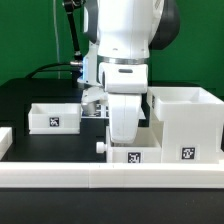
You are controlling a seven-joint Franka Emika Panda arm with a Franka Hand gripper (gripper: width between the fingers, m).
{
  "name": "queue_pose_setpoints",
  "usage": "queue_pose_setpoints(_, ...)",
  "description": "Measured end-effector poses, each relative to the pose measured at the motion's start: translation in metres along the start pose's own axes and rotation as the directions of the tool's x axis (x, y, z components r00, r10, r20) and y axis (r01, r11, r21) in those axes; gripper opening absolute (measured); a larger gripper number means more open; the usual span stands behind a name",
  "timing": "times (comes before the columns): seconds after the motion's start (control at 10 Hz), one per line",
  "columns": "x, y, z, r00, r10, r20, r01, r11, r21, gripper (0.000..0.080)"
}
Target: Assemble drawer
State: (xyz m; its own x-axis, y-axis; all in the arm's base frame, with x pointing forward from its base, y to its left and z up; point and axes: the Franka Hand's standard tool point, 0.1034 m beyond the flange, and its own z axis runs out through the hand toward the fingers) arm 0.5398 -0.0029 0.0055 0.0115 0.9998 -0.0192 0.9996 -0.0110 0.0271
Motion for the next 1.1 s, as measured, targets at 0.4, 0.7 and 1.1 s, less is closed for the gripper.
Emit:
queue_pose_setpoints(0.4, 0.0028, -0.0003, 0.0006, 1.0, 0.007, -0.002, -0.007, 1.0, -0.012, 0.0042)
queue_pose_setpoints(0.7, 0.0011, 0.0001, 0.0005, 1.0, 0.015, -0.001, -0.015, 1.0, -0.01, 0.0042)
queue_pose_setpoints(1.1, -0.005, 0.0002, 0.0, 0.995, -0.096, 0.016, 0.096, 0.995, -0.01, 0.0042)
